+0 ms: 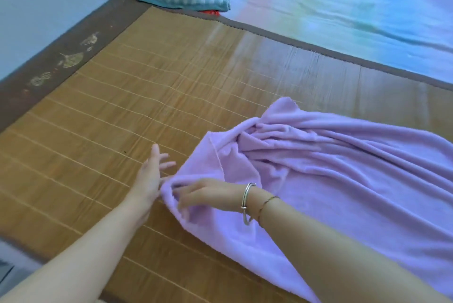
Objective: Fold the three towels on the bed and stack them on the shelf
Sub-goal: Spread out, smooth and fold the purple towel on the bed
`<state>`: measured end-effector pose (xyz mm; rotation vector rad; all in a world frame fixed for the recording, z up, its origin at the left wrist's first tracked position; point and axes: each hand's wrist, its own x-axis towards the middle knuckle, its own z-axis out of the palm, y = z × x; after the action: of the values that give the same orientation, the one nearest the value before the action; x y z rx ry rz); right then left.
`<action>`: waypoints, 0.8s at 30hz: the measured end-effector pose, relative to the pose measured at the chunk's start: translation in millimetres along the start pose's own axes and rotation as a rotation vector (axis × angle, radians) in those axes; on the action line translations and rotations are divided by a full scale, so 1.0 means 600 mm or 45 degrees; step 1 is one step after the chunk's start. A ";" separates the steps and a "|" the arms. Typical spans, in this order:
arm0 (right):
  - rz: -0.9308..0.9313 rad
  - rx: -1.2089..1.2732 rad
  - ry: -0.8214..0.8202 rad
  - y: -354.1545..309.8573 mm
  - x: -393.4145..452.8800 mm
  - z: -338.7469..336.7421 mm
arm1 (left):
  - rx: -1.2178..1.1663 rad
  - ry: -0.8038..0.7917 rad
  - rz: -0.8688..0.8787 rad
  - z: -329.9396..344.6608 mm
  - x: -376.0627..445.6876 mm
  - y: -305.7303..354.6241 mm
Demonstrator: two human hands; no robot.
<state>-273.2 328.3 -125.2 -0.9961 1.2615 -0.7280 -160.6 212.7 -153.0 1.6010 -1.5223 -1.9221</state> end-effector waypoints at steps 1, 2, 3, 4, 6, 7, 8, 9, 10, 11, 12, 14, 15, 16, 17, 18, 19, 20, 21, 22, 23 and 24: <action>0.093 0.008 0.016 0.011 0.005 0.010 | 0.019 0.044 -0.040 -0.021 0.004 -0.004; 0.159 0.072 0.116 0.023 0.009 0.016 | 0.074 0.070 -0.042 -0.035 0.007 -0.008; 0.184 0.181 0.272 0.028 0.012 0.021 | 0.164 0.065 -0.013 -0.048 0.011 -0.011; 0.179 0.242 0.480 0.037 0.014 0.018 | 0.254 0.032 0.033 -0.052 0.013 -0.013; 0.154 0.155 0.921 0.051 0.012 -0.001 | 0.446 -0.067 0.145 -0.048 0.020 -0.013; 0.144 0.038 1.126 0.059 0.007 -0.013 | 0.554 -0.121 0.195 -0.038 0.025 -0.013; 0.132 -0.120 1.303 0.068 0.001 -0.026 | 0.649 -0.180 0.242 -0.024 0.029 -0.011; 0.119 -0.275 1.439 0.074 -0.005 -0.038 | 0.715 -0.234 0.279 -0.009 0.035 -0.010; 0.100 -0.391 1.540 0.078 -0.009 -0.049 | 0.755 -0.283 0.302 0.008 0.041 -0.009; 0.093 -0.466 1.605 0.079 -0.015 -0.062 | 0.774 -0.310 0.321 0.026 0.047 -0.008; 0.102 -0.511 1.646 0.079 -0.021 -0.074 | 0.779 -0.319 0.333 0.042 0.054 -0.007; 0.119 -0.604 1.654 0.073 -0.027 -0.099 | 0.753 -0.297 0.350 0.070 0.069 0.000; 0.142 -0.656 1.616 0.069 -0.028 -0.114 | 0.721 -0.292 0.338 0.084 0.077 0.004; 0.180 -0.692 1.554 0.067 -0.028 -0.130 | 0.687 -0.295 0.301 0.098 0.085 0.009; 0.237 -0.714 1.465 0.064 -0.025 -0.144 | 0.670 -0.302 0.260 0.108 0.092 0.014; 0.320 -0.732 1.364 0.062 -0.023 -0.158 | 0.671 -0.313 0.232 0.116 0.096 0.020; 0.424 -0.758 1.261 0.062 -0.022 -0.172 | 0.679 -0.318 0.222 0.124 0.101 0.023; 0.550 -0.812 1.160 0.061 -0.022 -0.182 | 0.685 -0.319 0.222 0.131 0.106 0.026; 0.680 -0.886 1.055 0.057 -0.025 -0.189 | 0.691 -0.333 0.225 0.135 0.109 0.029; 0.803 -0.939 0.939 0.053 -0.030 -0.196 | 0.717 -0.373 0.217 0.142 0.108 0.032; 0.909 -0.953 0.808 0.049 -0.036 -0.197 | 0.766 -0.426 0.206 0.146 0.106 0.035; 1.004 -0.931 0.676 0.043 -0.043 -0.196 | 0.825 -0.483 0.183 0.151 0.102 0.036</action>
<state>-395.1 338.0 -138.7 -0.7601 2.2894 0.1389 -267.6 211.1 -183.8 1.3003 -2.5391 -1.8282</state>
